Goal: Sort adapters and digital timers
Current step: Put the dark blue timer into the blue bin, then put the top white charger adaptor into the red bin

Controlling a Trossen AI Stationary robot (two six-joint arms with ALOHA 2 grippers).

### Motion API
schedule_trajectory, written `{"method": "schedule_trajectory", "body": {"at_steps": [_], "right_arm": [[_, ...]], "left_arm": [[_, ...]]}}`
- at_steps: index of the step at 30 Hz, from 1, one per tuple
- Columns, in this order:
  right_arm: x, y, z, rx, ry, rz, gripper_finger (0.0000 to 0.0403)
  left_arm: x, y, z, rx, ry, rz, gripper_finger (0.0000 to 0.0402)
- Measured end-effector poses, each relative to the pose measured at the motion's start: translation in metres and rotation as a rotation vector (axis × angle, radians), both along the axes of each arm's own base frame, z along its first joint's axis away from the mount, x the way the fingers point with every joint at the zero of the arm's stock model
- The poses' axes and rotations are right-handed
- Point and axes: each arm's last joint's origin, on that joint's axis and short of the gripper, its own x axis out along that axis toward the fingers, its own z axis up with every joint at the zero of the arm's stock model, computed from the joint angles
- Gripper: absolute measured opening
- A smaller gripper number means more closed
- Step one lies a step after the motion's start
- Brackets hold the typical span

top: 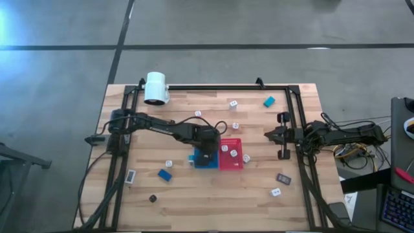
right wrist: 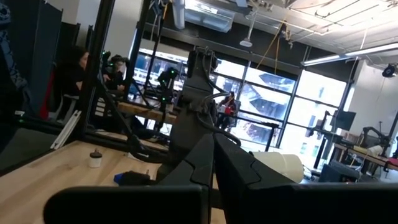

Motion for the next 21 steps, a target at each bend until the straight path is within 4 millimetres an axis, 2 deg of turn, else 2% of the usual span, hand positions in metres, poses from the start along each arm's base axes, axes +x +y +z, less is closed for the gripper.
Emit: {"method": "schedule_trajectory", "body": {"at_steps": [13,21], "right_arm": [[0.0,0.0,0.0,0.0,0.0,-0.001,0.0008],[0.0,0.0,0.0,0.007,0.0,0.001,0.0008]], "left_arm": [[-0.009,0.0,0.021,0.0,-0.013,-0.001,0.0119],[-0.028,-0.001,0.056,-0.004,-0.071,0.006,0.0117]]}}
